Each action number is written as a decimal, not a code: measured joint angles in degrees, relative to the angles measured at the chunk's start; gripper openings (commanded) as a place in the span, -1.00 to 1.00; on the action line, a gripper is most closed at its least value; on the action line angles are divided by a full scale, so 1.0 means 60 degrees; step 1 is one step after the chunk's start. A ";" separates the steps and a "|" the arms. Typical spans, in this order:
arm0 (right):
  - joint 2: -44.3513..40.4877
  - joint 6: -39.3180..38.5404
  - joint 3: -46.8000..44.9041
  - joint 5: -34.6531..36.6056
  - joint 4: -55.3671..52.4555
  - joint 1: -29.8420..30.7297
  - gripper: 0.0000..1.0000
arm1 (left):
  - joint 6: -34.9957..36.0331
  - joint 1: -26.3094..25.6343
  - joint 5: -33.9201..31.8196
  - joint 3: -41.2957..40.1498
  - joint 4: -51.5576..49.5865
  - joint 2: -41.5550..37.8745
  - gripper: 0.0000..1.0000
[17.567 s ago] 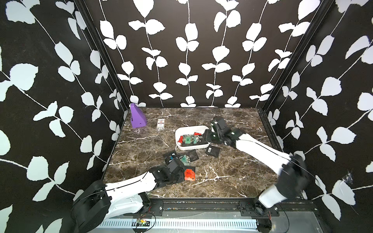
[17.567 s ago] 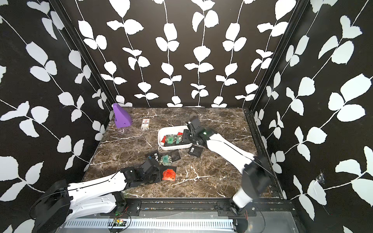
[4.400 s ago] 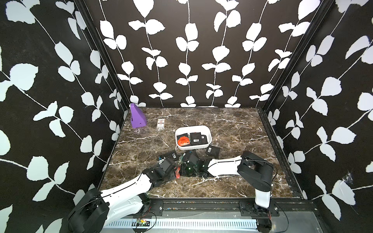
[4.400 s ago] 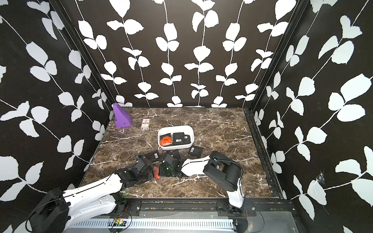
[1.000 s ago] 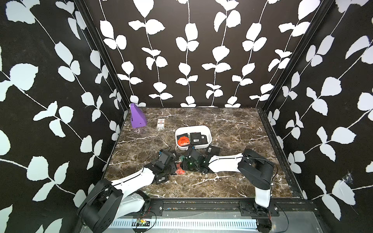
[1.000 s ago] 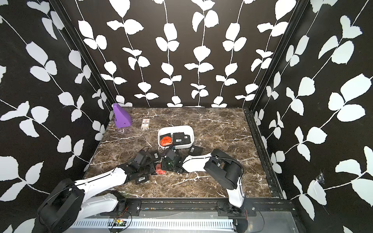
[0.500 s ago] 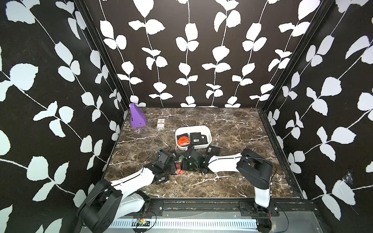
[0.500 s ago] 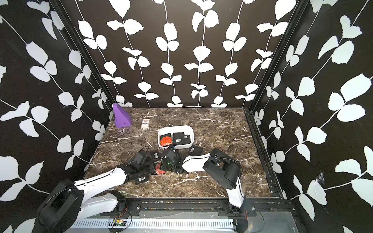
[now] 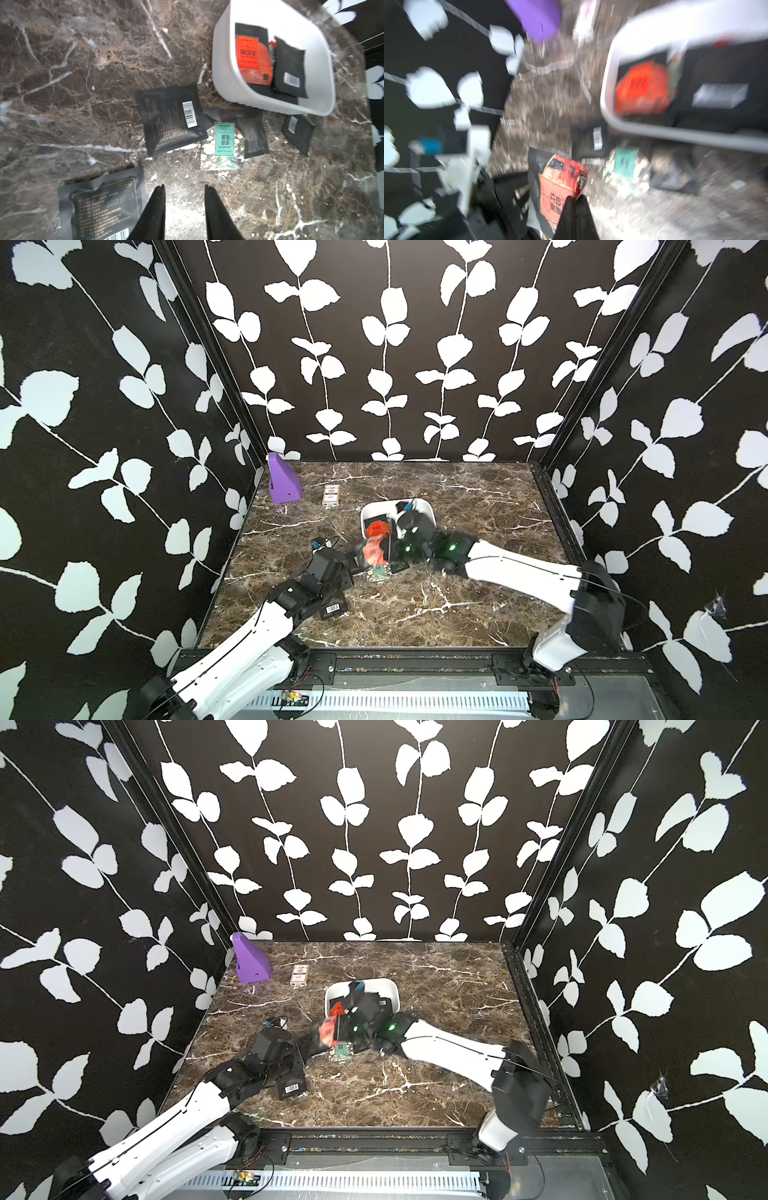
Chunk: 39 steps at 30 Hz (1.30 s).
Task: Put the tea bags into the storage box
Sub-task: Pick up the tea bag from the center of the board, then place the tea bag in the storage box.
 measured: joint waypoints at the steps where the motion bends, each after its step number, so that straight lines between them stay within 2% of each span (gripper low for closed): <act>1: -0.0007 -0.0124 0.0222 0.0004 -0.0182 -0.0299 -1.00 | 0.0000 0.0000 0.0062 -0.0004 0.0029 0.0015 -0.57; 3: 0.0229 -0.0310 0.0718 0.0000 -0.0503 -0.0761 -1.00 | 0.0033 0.0000 0.0211 -0.0015 0.0098 0.0117 -0.63; 7: 0.1198 -0.0535 0.1508 -0.0029 -0.0892 -0.1508 -1.00 | 0.0026 0.0000 0.0539 -0.0029 0.0266 0.0474 -0.64; 15: 0.3224 -0.0688 0.2040 -0.0047 -0.1632 -0.2127 -1.00 | 0.0029 0.0000 0.1002 -0.0036 0.0736 0.1126 -0.80; 18: 0.3486 -0.0707 0.2120 -0.0040 -0.1803 -0.2284 -1.00 | 0.0069 0.0000 0.1111 -0.0036 0.0914 0.1413 -0.90; 20: 0.3512 -0.0703 0.2211 -0.0029 -0.1847 -0.2361 -0.89 | 0.0073 0.0000 0.1195 -0.0036 0.1016 0.1628 -0.94; 27: 0.3457 -0.0703 0.2266 0.0015 -0.1708 -0.2652 -0.84 | 0.0022 0.0000 0.1308 -0.0018 0.1443 0.2353 -1.00; 28: 0.3450 -0.0699 0.2259 0.0018 -0.1694 -0.2685 -0.81 | 0.0018 0.0000 0.1315 -0.0004 0.1479 0.2448 -1.00; 29: 0.3439 -0.0692 0.2259 0.0018 -0.1687 -0.2728 -0.68 | 0.0015 0.0000 0.1326 0.0025 0.1526 0.2572 -1.00; 31: 0.3421 -0.0630 0.2259 0.0036 -0.1621 -0.2794 -0.22 | 0.0018 0.0000 0.1348 0.0142 0.1603 0.2816 -1.00; 33: 0.3373 -0.0729 0.2237 0.0117 -0.1548 -0.2845 0.00 | 0.0033 0.0000 0.1359 0.0310 0.1668 0.3071 -1.00; 37: 0.2874 -0.0976 0.1854 0.0211 -0.1483 -0.2860 0.04 | 0.0113 0.0000 0.1366 0.0783 0.1687 0.3661 -1.00; 39: 0.2171 -0.1096 0.1253 0.0229 -0.1366 -0.2830 0.03 | 0.0175 0.0000 0.1388 0.1126 0.1727 0.4098 -1.00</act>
